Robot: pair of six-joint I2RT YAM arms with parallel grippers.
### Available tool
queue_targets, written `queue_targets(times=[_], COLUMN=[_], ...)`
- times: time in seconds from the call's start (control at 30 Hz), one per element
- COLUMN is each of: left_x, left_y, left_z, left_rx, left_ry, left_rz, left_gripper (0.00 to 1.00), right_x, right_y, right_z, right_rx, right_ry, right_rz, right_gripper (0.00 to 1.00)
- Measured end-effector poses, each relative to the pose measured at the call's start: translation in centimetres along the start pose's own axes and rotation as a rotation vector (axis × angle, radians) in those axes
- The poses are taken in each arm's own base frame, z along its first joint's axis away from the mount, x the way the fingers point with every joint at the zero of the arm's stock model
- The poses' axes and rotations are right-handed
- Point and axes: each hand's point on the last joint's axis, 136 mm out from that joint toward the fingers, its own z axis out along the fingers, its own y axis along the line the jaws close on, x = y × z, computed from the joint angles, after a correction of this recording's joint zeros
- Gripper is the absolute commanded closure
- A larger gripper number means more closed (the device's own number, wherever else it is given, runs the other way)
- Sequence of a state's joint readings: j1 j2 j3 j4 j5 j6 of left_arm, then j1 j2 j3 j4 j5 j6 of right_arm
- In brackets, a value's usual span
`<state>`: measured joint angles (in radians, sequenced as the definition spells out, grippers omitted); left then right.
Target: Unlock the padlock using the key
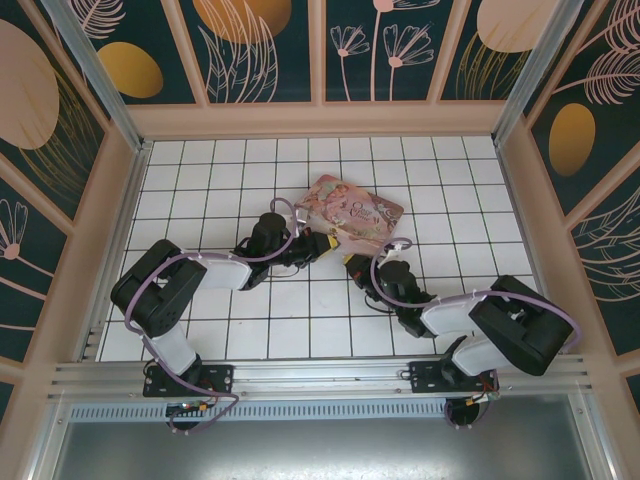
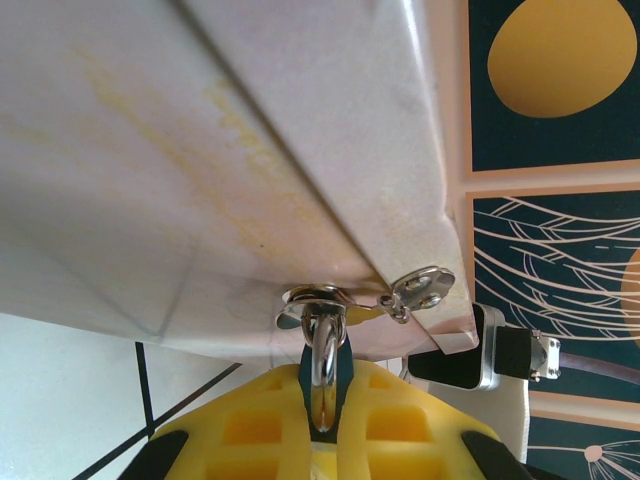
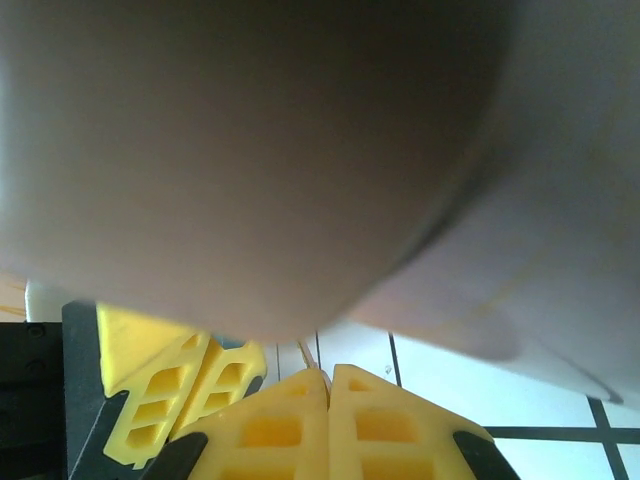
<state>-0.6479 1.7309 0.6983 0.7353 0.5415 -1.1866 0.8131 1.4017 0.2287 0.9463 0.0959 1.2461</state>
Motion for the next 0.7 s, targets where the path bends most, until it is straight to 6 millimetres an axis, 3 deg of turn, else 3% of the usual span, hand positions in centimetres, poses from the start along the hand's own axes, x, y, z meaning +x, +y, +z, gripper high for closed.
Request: queue_targets(times=[0.3, 0.7], left_x=[0.0, -0.1], left_y=[0.0, 0.1], left_z=[0.0, 0.0], left_rx=[0.0, -0.002], left_ry=[0.0, -0.005], left_rz=[0.0, -0.001], left_gripper=[1.0, 1.0], right_x=[-0.3, -0.8], right_y=[1.3, 1.6], right_z=[0.5, 0.8], right_rx=[-0.03, -0.032], right_ry=[0.001, -0.001], right_rz=[0.004, 0.009], right_gripper=[1.0, 1.0])
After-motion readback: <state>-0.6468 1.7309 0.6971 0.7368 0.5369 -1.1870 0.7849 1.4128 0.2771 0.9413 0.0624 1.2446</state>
